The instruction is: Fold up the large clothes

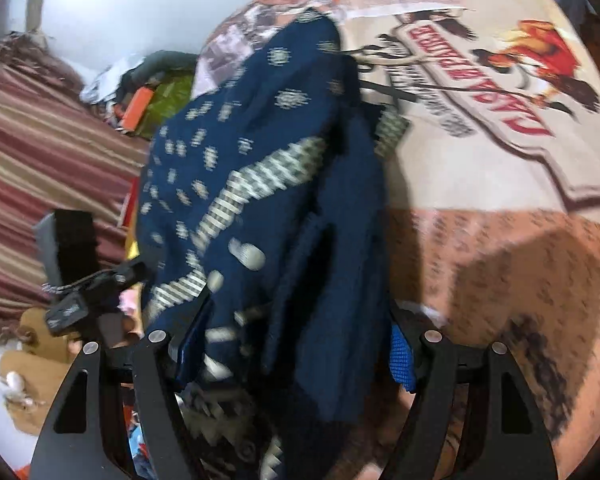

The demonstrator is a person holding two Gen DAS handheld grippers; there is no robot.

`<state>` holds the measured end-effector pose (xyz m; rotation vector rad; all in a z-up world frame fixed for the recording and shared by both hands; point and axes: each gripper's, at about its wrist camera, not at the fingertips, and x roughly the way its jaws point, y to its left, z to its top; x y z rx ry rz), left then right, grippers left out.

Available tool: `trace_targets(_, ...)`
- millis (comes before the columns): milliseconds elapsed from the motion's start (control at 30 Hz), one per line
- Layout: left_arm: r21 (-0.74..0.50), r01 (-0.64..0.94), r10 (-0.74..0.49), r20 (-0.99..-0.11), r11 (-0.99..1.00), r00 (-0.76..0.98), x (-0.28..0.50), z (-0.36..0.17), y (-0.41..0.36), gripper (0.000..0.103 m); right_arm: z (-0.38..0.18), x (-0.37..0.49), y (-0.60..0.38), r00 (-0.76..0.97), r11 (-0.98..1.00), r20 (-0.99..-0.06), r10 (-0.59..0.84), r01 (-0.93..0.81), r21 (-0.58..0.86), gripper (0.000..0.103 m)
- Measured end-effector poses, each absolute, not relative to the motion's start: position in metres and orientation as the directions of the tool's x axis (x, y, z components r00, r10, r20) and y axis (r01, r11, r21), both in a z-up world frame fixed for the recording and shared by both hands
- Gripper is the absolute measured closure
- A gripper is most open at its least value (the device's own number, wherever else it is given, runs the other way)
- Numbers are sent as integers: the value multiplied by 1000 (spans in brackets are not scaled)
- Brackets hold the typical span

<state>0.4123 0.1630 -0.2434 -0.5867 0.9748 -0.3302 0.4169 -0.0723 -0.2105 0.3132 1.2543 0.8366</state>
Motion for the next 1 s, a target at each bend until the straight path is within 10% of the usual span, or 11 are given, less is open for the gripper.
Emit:
trace_targets(200,-704,-39,-603,-634,709,484,419,-265,166,6,-215,419,-58,76,660,-685,725,-360,659,38)
trace_targets(467,-659,4,-575,-653,752,494,393,-234,158,40,-203,402,-53,28,626,-653,757,-315,713,70)
trace_targets(1000,-611,77,-460,-501,788,733,298,-94,276,44,-74,357,66,91,508,-573,814,-588,630,71)
